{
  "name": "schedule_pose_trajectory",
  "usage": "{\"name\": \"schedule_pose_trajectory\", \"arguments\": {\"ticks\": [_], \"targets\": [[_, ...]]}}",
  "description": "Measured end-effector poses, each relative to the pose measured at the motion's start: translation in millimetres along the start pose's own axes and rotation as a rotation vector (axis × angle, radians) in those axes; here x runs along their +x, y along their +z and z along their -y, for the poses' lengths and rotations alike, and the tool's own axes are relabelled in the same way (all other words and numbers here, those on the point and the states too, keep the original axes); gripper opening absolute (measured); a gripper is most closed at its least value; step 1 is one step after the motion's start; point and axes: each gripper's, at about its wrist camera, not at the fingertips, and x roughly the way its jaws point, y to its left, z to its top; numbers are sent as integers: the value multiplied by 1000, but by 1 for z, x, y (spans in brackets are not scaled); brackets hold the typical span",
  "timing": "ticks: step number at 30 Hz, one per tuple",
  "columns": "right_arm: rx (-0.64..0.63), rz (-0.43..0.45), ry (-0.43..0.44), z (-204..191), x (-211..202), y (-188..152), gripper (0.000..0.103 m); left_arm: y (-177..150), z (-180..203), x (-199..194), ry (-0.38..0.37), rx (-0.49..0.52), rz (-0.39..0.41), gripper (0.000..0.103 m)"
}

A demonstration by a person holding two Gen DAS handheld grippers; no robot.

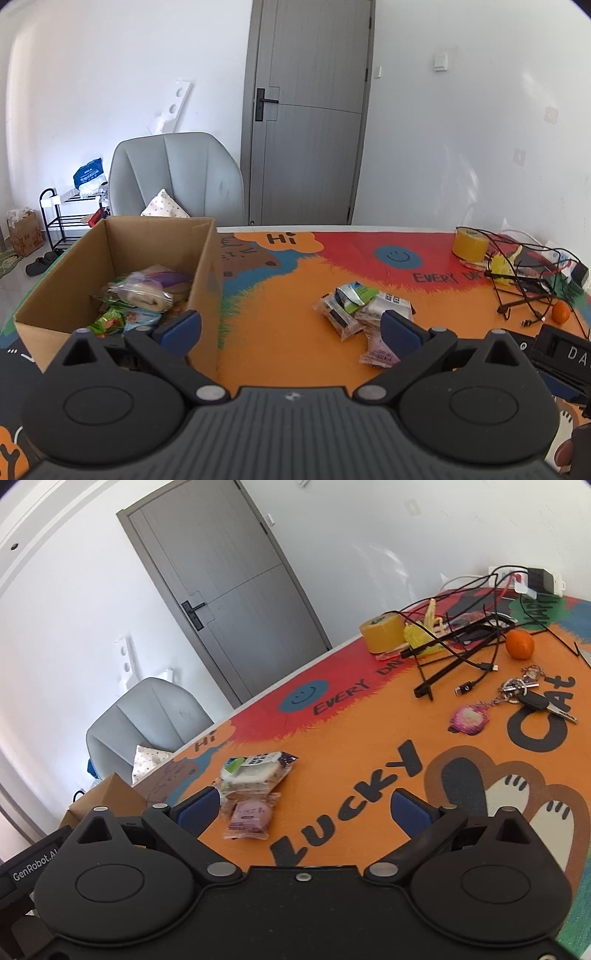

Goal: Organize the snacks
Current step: 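Withdraw both tools from the box toward the remaining snacks, then grasp the clear bar pack with the left tool while the right tool grasps the pink cake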

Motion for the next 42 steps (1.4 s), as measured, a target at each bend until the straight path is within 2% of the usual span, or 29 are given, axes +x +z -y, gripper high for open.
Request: {"name": "schedule_pose_trajectory", "arguments": {"ticks": [8, 16, 18, 21, 26, 29, 33, 38, 42], "targets": [[21, -30, -22, 12, 15, -2, 100, -9, 18, 23, -25, 20, -36, 102], [3, -64, -18, 6, 33, 1, 99, -5, 22, 42, -37, -17, -46, 100], [4, -73, -13, 3, 38, 2, 97, -3, 20, 47, -44, -42, -56, 97], [-1, -99, -5, -1, 48, 2, 89, 0, 14, 58, -33, -100, -88, 86], [-22, -147, 9, -13, 66, 1, 81, 1, 8, 70, -9, -139, -112, 74], [-40, -173, 19, -22, 75, 2, 76, 2, 6, 76, -8, -157, -127, 69], [-59, -198, 31, -30, 86, 4, 74, 3, 2, 82, -3, -186, -138, 68], [-77, -224, 37, -39, 99, 2, 69, 3, -3, 92, -3, -217, -168, 57], [-110, -229, 37, -48, 108, -3, 67, 3, -9, 98, 11, -227, -176, 57]]}}
